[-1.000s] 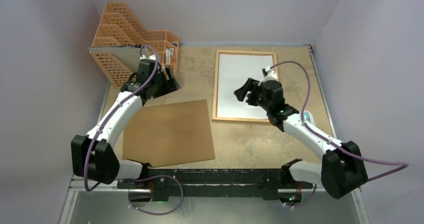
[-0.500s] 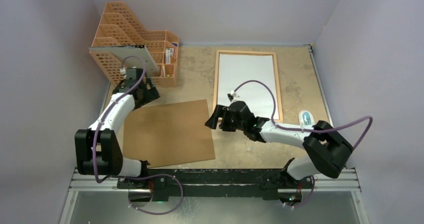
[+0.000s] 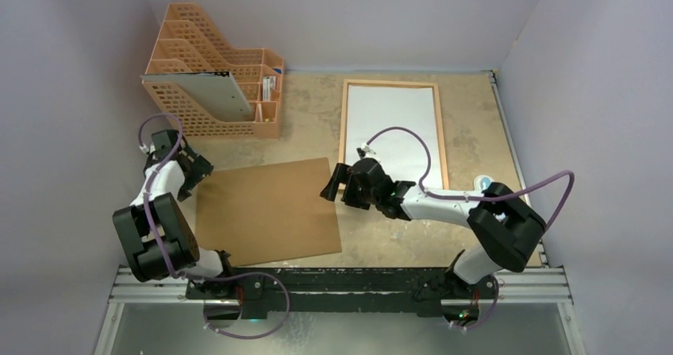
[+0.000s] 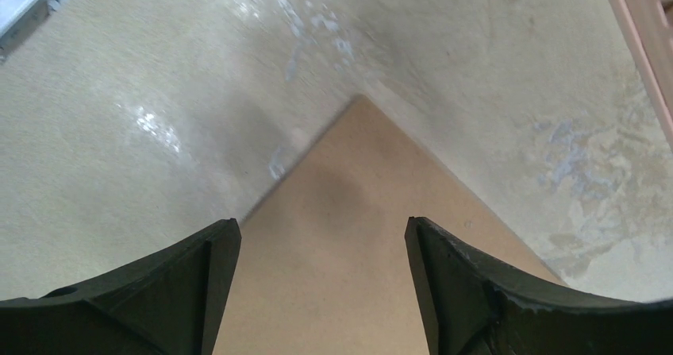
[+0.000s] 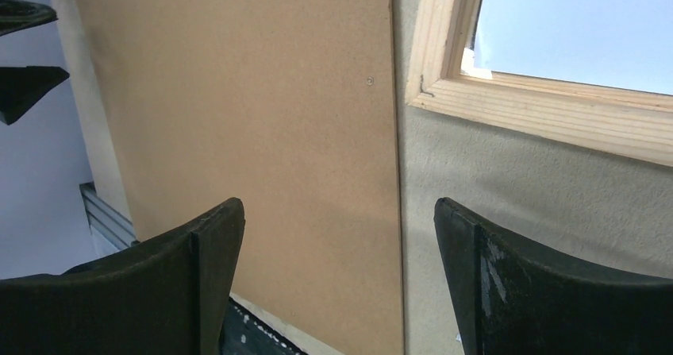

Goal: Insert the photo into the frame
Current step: Move the photo frame item to the center of the board.

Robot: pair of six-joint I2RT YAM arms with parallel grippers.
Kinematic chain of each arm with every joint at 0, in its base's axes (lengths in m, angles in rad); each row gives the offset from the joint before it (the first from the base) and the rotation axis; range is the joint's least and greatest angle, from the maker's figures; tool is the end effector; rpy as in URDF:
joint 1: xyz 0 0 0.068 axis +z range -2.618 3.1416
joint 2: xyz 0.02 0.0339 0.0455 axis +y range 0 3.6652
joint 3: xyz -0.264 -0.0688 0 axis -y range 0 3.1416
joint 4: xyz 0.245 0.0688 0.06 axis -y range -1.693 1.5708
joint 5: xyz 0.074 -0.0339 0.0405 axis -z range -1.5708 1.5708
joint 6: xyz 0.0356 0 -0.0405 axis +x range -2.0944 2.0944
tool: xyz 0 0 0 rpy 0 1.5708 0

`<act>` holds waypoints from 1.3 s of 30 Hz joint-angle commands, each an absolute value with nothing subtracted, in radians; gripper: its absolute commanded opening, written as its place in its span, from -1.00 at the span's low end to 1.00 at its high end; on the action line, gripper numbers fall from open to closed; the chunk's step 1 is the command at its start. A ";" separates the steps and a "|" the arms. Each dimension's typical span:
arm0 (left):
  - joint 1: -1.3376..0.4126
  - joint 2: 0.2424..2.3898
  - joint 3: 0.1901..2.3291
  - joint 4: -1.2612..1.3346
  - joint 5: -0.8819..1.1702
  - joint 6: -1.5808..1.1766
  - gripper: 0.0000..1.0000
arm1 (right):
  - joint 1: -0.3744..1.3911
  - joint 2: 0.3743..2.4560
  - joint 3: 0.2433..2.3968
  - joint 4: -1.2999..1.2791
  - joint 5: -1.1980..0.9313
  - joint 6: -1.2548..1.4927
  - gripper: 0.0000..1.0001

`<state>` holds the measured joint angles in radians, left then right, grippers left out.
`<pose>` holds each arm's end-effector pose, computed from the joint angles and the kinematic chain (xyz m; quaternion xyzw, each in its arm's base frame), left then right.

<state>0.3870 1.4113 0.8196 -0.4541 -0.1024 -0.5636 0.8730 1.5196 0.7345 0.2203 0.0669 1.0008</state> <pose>0.2484 0.1052 0.1926 -0.4532 0.8515 0.0264 0.2625 0.2040 0.2396 0.1878 0.0720 0.8728 0.3708 0.3090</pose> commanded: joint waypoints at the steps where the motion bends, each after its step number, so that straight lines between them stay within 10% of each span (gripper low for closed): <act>1: 0.436 1.438 0.821 -0.381 -0.098 -0.558 0.60 | 0.873 1.557 0.787 0.146 0.105 1.066 0.82; 18: 0.538 1.703 0.756 -0.270 0.321 -0.571 0.61 | 0.867 1.572 0.803 0.080 0.053 1.134 0.78; 39: 0.538 1.734 0.743 -0.394 0.348 -0.529 0.60 | 0.864 1.683 0.765 0.381 -0.213 0.971 0.58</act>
